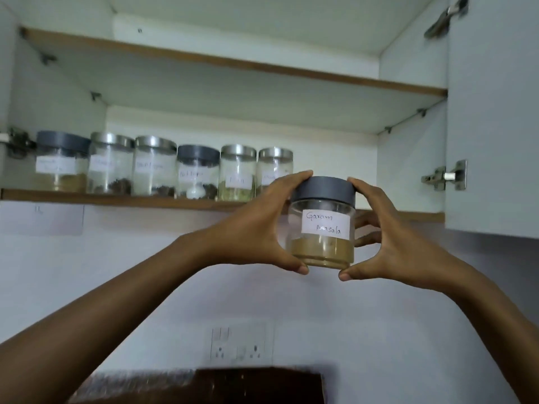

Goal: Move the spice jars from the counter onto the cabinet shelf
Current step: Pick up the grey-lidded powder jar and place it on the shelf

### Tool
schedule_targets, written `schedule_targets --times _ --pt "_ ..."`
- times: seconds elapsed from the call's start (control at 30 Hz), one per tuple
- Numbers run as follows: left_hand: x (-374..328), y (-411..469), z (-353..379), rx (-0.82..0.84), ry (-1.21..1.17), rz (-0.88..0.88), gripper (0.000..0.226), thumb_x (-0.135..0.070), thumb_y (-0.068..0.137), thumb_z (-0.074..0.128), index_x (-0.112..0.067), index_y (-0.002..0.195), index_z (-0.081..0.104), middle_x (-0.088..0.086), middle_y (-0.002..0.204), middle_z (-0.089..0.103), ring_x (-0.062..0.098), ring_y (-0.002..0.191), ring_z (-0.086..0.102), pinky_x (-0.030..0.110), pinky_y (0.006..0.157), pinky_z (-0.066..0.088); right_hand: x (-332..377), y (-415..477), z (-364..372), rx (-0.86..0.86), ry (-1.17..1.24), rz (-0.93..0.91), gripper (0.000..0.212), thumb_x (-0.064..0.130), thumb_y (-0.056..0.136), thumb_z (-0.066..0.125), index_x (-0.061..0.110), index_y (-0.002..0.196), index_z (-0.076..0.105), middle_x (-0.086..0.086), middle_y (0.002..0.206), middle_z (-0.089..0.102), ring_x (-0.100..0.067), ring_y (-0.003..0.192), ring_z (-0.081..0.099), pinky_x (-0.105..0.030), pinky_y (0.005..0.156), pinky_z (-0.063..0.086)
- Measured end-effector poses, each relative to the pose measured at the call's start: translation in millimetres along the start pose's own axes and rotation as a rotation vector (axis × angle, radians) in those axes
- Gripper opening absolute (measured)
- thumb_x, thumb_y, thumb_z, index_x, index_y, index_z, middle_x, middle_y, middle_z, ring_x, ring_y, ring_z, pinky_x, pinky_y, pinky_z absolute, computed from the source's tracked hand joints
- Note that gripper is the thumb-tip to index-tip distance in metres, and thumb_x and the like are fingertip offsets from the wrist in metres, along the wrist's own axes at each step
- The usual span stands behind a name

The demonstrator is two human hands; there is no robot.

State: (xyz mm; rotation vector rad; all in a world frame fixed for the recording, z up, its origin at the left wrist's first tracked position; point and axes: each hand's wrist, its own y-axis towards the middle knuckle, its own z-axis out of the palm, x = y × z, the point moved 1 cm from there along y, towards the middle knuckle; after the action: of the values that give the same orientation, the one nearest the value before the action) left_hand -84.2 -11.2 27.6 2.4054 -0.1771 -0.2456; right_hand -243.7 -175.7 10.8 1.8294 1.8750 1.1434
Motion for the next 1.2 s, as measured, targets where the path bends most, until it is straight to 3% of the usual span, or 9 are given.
schedule_targets --times 0.07,0.13,0.23,0.33,0.53,0.77,0.93,1.03,1.2 --pt "2.6 24.7 -8.6 -0.061 0.233 0.031 0.124 -0.048 0.054 0.086 -0.031 0.148 0.006 -0.014 0.150 0.022 -0.002 0.133 0.021 0.027 0.117 0.015 -4.6 19.4 -11.9 -0.048 -0.046 -0.027 0.127 0.023 0.048 0.091 0.046 0.141 0.008 0.028 0.130 0.023 -0.001 0.104 0.052 -0.014 0.077 0.052" --pt "9.0 50.1 -15.3 -0.102 0.453 0.045 0.128 -0.058 0.054 0.081 -0.027 0.149 0.000 -0.008 0.152 0.021 0.007 0.140 0.011 0.048 0.116 -0.009 -11.6 39.5 -22.9 -0.097 -0.096 -0.062 0.127 0.020 0.048 0.092 0.038 0.143 0.009 0.028 0.130 0.019 -0.004 0.104 0.052 -0.016 0.075 0.054" --pt "20.5 84.2 -19.8 -0.135 0.613 0.061 0.129 -0.061 0.056 0.078 -0.026 0.149 -0.003 -0.004 0.154 0.019 0.015 0.144 0.005 0.050 0.108 -0.022 -22.6 65.8 -34.9 -0.152 -0.165 -0.100 0.125 0.016 0.049 0.091 0.034 0.143 0.010 0.023 0.134 0.018 -0.008 0.103 0.052 -0.023 0.072 0.055" --pt "30.9 112.4 -20.6 -0.130 0.680 0.015 0.127 -0.059 0.057 0.078 -0.026 0.149 -0.002 -0.003 0.156 0.016 0.021 0.145 0.004 0.052 0.107 -0.021 -37.1 89.8 -39.8 -0.193 -0.216 -0.097 0.123 0.016 0.050 0.091 0.030 0.143 0.011 0.017 0.140 0.018 -0.012 0.100 0.052 -0.020 0.071 0.052" --pt "63.6 149.0 -5.8 -0.161 0.832 -0.045 0.120 -0.064 0.059 0.074 -0.026 0.149 0.003 -0.001 0.155 0.023 0.024 0.145 0.011 0.057 0.105 -0.020 -77.5 126.2 -31.8 -0.210 -0.253 -0.054 0.124 0.014 0.048 0.091 0.030 0.142 0.010 0.019 0.141 0.016 -0.017 0.101 0.053 -0.038 0.080 0.054" --pt "89.3 161.5 8.8 -0.194 0.933 0.021 0.101 -0.068 0.071 0.061 -0.026 0.149 0.011 -0.005 0.152 0.031 0.022 0.144 0.014 0.057 0.104 -0.023 -105.9 140.8 -22.1 -0.150 -0.235 -0.024 0.124 0.011 0.049 0.088 0.029 0.143 0.010 0.016 0.143 0.016 -0.019 0.104 0.054 -0.039 0.082 0.053" --pt "106.5 146.9 13.2 -0.412 1.054 0.025 0.071 -0.057 0.089 0.021 -0.015 0.146 0.028 0.008 0.154 0.027 0.026 0.143 0.021 0.055 0.109 -0.008 -111.4 152.4 -26.1 -0.051 -0.124 0.016 0.121 0.004 0.054 0.086 0.029 0.143 0.009 0.019 0.132 0.016 -0.019 0.108 0.049 -0.017 0.071 0.048" --pt "124.5 134.8 21.6 -0.498 1.104 0.010 0.064 -0.048 0.093 0.022 -0.011 0.144 0.032 0.010 0.153 0.027 0.028 0.142 0.022 0.056 0.111 0.003 -112.4 157.3 -24.1 -0.039 -0.017 0.039 0.108 0.008 0.062 0.084 0.026 0.142 0.014 0.015 0.132 0.019 -0.021 0.110 0.048 -0.012 0.067 0.045" --pt "137.3 126.3 29.1 -0.530 1.049 -0.063 0.063 -0.047 0.095 0.023 -0.012 0.147 0.023 0.010 0.157 0.015 0.027 0.145 0.012 0.055 0.112 0.002 -114.6 163.4 -11.3 -0.085 0.037 0.052 0.098 0.013 0.073 0.078 0.024 0.144 0.012 0.010 0.140 0.020 -0.020 0.112 0.046 -0.011 0.069 0.042"
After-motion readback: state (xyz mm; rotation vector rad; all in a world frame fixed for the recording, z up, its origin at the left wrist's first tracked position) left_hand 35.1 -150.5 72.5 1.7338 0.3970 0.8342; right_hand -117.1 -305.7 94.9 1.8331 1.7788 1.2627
